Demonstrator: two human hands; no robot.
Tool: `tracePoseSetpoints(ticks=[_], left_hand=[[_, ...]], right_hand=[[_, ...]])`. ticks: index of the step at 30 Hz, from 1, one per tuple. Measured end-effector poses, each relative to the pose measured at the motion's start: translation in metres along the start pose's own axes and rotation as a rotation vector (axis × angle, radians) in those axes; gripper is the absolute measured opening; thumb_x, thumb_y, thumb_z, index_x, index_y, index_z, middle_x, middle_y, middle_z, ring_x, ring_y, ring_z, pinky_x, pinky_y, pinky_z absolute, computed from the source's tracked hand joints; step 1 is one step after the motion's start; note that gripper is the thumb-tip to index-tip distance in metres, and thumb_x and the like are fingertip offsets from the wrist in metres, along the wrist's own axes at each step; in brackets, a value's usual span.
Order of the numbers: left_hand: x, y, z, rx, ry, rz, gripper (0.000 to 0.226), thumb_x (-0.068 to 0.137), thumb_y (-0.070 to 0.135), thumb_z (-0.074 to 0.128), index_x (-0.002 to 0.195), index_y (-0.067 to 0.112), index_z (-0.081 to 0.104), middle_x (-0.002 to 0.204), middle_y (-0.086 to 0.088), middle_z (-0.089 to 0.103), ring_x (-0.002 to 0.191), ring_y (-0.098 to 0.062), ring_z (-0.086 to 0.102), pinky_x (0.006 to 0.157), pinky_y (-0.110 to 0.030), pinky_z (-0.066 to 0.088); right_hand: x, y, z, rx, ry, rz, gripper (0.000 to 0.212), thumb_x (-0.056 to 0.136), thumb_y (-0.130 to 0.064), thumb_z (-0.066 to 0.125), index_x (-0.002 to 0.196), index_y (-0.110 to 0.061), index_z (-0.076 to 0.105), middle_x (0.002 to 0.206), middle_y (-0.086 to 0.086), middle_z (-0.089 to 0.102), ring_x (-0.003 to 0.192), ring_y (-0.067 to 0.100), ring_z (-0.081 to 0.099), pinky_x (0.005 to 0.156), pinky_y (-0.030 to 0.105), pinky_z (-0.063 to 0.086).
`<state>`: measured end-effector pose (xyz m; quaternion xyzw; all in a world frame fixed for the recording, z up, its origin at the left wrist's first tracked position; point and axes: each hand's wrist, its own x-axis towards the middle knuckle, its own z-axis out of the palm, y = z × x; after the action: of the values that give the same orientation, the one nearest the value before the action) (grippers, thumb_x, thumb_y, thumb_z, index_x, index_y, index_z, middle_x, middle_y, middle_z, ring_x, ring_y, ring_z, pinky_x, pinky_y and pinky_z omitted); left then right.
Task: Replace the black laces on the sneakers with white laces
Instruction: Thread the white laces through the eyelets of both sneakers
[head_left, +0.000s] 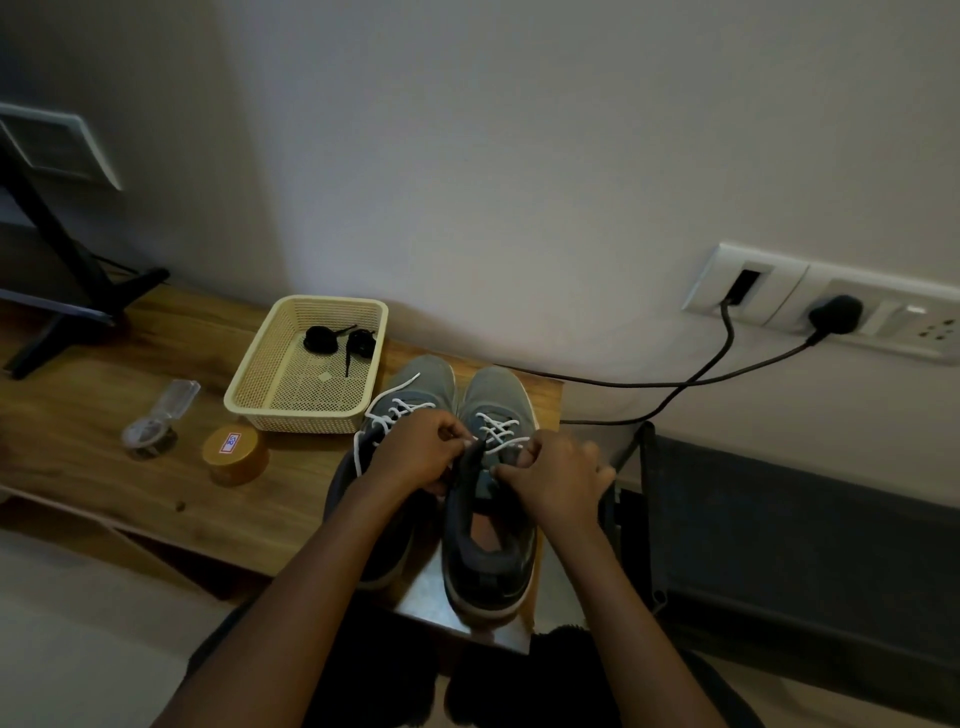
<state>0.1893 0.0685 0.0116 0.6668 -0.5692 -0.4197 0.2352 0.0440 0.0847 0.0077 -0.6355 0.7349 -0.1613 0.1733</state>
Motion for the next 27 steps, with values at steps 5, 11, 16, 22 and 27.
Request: tracePoseSetpoints(ticks=[5, 11, 16, 22, 27], left_hand=[[0.004, -0.003, 0.003, 0.042, 0.068, 0.000, 0.025, 0.096, 0.017, 0.051, 0.073, 0.022, 0.055, 0.080, -0.004, 0.063, 0.075, -0.031, 0.068, 0.068, -0.044, 0.059], [0.006, 0.001, -0.004, -0.198, 0.367, 0.080, 0.012, 0.098, 0.015, 0.046, 0.090, 0.015, 0.054, 0.083, -0.002, 0.063, 0.062, -0.016, 0.060, 0.060, -0.036, 0.056], [0.004, 0.000, -0.010, 0.199, 0.453, 0.296, 0.013, 0.087, 0.019, 0.062, 0.097, 0.025, 0.066, 0.114, 0.002, 0.056, 0.110, -0.021, 0.050, 0.082, -0.029, 0.037], [0.002, -0.003, -0.002, 0.587, 0.225, 0.145, 0.008, 0.083, 0.041, 0.066, 0.091, 0.040, 0.069, 0.140, 0.014, 0.040, 0.137, -0.018, 0.018, 0.108, -0.043, 0.011], [0.003, 0.002, -0.004, 0.438, 0.474, 0.172, 0.008, 0.087, 0.034, 0.062, 0.088, 0.029, 0.069, 0.132, 0.011, 0.050, 0.130, -0.016, 0.029, 0.104, -0.038, 0.013]], right_hand=[[-0.002, 0.002, 0.004, 0.032, 0.030, 0.046, 0.026, 0.079, -0.043, 0.068, 0.089, -0.020, 0.063, 0.096, -0.001, 0.065, 0.104, 0.021, 0.051, 0.092, 0.036, 0.029], [0.003, 0.004, 0.007, 0.018, 0.024, 0.054, 0.029, 0.076, -0.045, 0.070, 0.088, -0.019, 0.065, 0.093, 0.000, 0.067, 0.102, 0.021, 0.054, 0.089, 0.036, 0.030], [0.006, 0.004, 0.009, 0.042, 0.002, 0.059, 0.027, 0.077, -0.044, 0.070, 0.084, -0.020, 0.064, 0.090, 0.000, 0.067, 0.098, 0.021, 0.056, 0.088, 0.035, 0.029], [0.007, 0.006, 0.008, 0.041, -0.009, 0.062, 0.029, 0.076, -0.047, 0.070, 0.083, -0.020, 0.063, 0.089, 0.000, 0.067, 0.096, 0.021, 0.056, 0.086, 0.035, 0.029], [0.006, 0.006, 0.006, 0.054, -0.009, 0.042, 0.026, 0.077, -0.044, 0.071, 0.081, -0.019, 0.062, 0.087, -0.001, 0.066, 0.094, 0.019, 0.057, 0.083, 0.034, 0.027]])
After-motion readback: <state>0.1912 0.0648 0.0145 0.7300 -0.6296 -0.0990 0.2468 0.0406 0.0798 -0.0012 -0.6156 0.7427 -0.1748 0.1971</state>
